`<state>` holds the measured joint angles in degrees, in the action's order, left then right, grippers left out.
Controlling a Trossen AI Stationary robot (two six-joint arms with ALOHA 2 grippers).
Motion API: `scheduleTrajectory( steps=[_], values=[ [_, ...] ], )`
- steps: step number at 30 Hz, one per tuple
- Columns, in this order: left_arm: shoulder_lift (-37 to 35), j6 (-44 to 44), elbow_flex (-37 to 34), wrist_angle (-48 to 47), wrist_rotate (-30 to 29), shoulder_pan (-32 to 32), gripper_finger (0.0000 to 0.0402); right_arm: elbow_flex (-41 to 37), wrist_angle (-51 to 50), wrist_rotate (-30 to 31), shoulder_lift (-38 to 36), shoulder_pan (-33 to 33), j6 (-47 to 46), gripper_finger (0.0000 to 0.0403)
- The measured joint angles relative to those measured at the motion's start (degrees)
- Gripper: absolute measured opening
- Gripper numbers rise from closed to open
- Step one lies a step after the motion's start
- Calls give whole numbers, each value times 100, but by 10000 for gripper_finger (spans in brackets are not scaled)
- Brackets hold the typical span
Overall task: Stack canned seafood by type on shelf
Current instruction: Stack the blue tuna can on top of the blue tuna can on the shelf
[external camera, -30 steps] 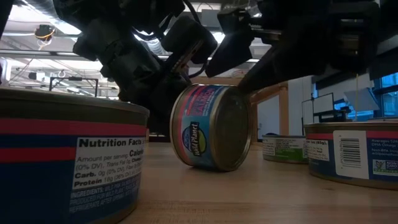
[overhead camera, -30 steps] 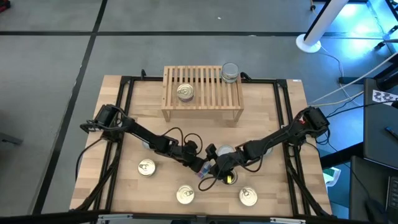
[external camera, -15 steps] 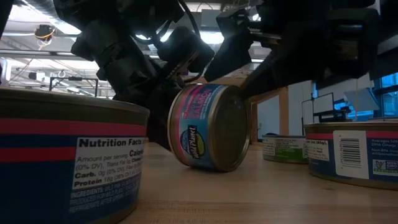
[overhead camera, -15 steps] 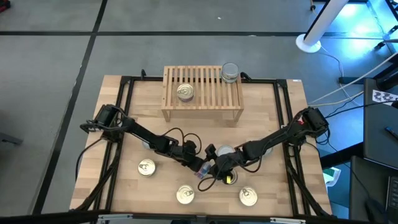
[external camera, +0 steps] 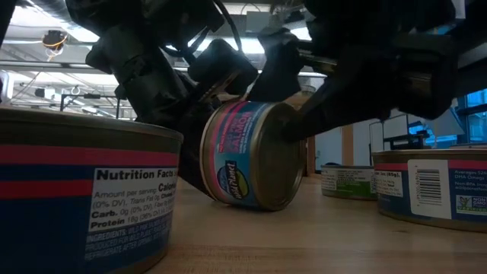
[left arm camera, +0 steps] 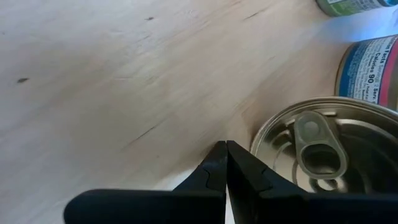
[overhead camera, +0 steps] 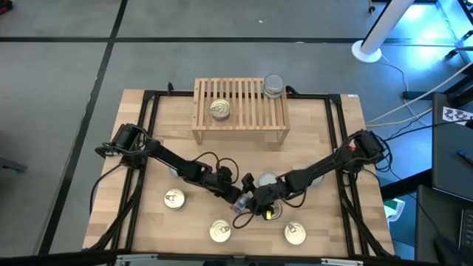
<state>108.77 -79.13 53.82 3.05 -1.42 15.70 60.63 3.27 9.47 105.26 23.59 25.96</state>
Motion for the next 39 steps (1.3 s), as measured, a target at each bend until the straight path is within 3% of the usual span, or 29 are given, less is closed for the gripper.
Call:
scheduleTrajectory(
  steps=[9,20,25,32,39],
  values=[
    [-102,129,0,-249,12,0,1,2,-33,-140,13,0,1,274],
    [-842,495,-9,-1195,-14,0,1,8,-136,-262,2,0,1,190],
    [-1166,752,-9,-1354,-62,0,1,10,-130,-176,-11,2,1,198],
    [-1929,1142,-9,-1704,-392,0,1,120,-258,300,-170,2,85,194],
    [-3047,1629,-9,-2099,-1222,0,1,592,-404,1444,-237,7,956,197]
  ],
)
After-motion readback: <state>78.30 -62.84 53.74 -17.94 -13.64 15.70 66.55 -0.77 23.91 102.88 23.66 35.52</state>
